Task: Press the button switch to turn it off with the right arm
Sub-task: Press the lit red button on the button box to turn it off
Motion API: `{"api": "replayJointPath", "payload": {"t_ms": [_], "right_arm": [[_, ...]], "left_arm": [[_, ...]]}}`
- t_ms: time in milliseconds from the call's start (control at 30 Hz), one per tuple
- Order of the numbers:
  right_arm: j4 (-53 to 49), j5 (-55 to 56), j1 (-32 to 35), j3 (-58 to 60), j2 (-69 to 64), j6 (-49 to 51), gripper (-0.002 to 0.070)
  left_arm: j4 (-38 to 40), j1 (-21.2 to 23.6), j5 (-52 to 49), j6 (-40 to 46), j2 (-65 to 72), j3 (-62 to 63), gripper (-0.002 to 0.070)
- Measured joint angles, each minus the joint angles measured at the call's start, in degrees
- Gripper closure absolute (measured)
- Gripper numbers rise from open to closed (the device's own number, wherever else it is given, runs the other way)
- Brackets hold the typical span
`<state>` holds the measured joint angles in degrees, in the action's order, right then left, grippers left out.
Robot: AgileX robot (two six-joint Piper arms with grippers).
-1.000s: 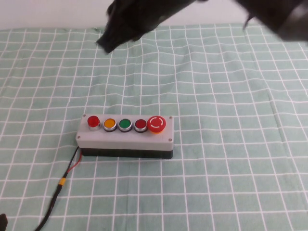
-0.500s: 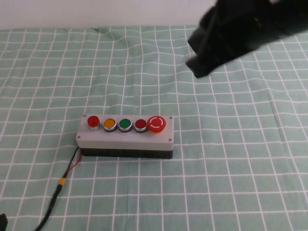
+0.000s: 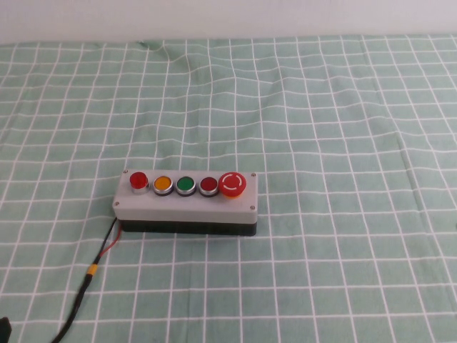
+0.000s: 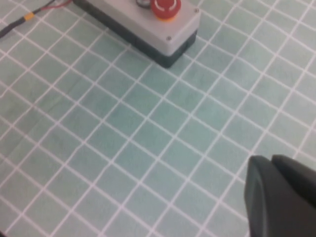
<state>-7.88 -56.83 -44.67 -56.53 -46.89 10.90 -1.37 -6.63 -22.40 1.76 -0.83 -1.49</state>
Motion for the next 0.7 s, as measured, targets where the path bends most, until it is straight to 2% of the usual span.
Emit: {"api": "replayJointPath", "payload": {"t_ms": [233,567,700], "right_arm": [[0.3,-8.5,0.0,1.4,9.2,0.3,0.0688],[1.2,-12.2,0.0,1.7,11.7,0.3,0.0692],[4.6,-12.2,4.1,1.9,14.3,0.3,0.0692]], "left_arm": [[0.0,0.0,0.0,0.0,0.0,0.0,0.0678],[0.0,0.0,0.0,0.0,0.0,0.0,0.0678],[0.0,0.0,0.0,0.0,0.0,0.0,0.0678]]}}
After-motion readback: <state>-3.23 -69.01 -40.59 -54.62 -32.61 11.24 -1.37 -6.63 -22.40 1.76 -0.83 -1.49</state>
